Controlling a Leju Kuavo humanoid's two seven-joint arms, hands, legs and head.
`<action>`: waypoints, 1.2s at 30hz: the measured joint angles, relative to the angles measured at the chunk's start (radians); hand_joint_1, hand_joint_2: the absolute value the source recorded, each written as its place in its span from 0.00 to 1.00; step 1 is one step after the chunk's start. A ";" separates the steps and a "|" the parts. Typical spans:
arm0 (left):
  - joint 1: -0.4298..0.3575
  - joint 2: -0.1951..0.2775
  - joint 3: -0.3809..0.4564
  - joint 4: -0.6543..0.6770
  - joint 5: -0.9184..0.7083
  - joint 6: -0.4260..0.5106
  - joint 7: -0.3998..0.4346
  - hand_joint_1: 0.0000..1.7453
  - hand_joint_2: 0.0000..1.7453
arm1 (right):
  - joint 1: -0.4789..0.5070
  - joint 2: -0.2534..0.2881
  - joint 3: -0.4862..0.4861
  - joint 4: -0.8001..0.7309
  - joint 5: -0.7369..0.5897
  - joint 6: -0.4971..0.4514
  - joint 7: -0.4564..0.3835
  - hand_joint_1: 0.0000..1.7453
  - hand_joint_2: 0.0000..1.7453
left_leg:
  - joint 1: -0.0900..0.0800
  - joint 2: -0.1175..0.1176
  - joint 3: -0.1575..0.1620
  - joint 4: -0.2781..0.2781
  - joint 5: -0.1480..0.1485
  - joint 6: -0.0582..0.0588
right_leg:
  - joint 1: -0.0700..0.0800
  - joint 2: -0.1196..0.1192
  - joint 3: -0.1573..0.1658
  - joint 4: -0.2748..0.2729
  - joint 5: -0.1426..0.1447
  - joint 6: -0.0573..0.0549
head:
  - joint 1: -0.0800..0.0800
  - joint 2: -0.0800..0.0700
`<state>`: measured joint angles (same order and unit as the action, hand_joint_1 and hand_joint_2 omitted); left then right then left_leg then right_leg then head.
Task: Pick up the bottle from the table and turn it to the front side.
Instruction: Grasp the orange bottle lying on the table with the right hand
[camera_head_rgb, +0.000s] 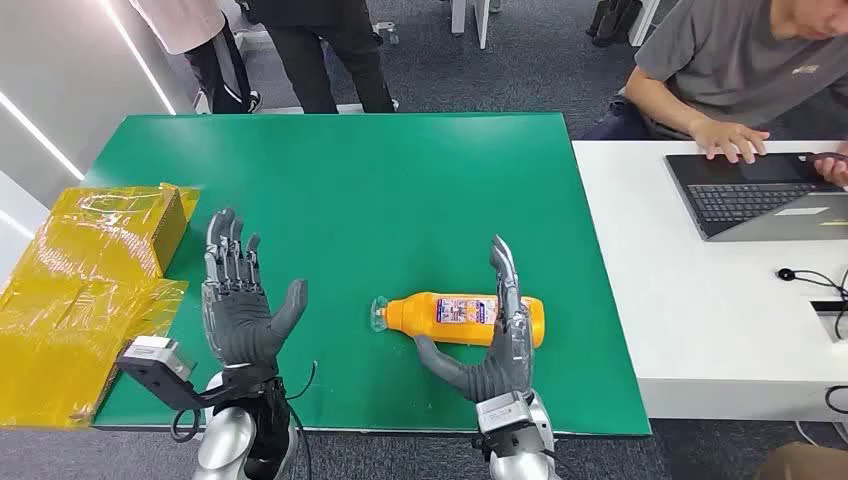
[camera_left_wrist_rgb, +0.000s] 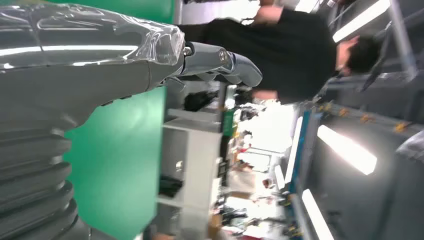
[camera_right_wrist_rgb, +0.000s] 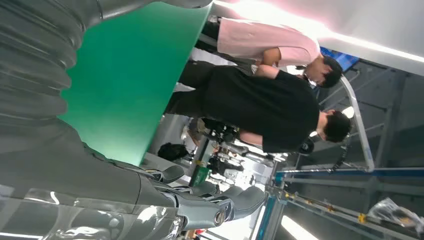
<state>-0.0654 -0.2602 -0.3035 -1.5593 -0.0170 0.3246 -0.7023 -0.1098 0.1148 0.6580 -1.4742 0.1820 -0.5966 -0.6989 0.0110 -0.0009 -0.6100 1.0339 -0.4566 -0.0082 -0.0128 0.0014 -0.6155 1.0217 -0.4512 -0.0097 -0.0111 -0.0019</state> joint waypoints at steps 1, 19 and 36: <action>-0.003 0.000 -0.002 0.006 -0.002 0.002 0.000 0.00 1.00 | 0.000 -0.001 0.001 -0.001 0.002 -0.001 0.000 0.00 1.00 | 0.000 0.000 0.000 0.000 0.000 0.000 | 0.000 0.000 0.000 0.000 0.000 0.000 | 0.000 0.000; -0.085 0.008 -0.015 0.091 0.025 0.018 0.000 0.00 1.00 | -0.140 -0.038 -0.043 0.065 0.310 0.177 0.255 0.00 1.00 | 0.000 0.001 0.000 0.000 0.000 0.000 | 0.000 0.000 0.000 0.000 0.001 -0.001 | 0.000 0.000; -0.123 0.008 -0.015 0.111 0.028 -0.018 0.000 0.00 1.00 | -0.515 -0.070 -0.022 0.513 0.511 0.631 0.452 0.00 1.00 | 0.000 0.001 0.000 0.001 0.001 0.000 | 0.000 0.000 0.000 0.000 0.002 -0.001 | 0.000 0.000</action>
<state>-0.1885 -0.2522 -0.3185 -1.4483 0.0114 0.3063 -0.7023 -0.6248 0.0448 0.6360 -0.9608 0.6932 0.0342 -0.2471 0.0109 -0.0004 -0.6097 1.0350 -0.4556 -0.0083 -0.0128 0.0019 -0.6151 1.0222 -0.4494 -0.0107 -0.0110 -0.0019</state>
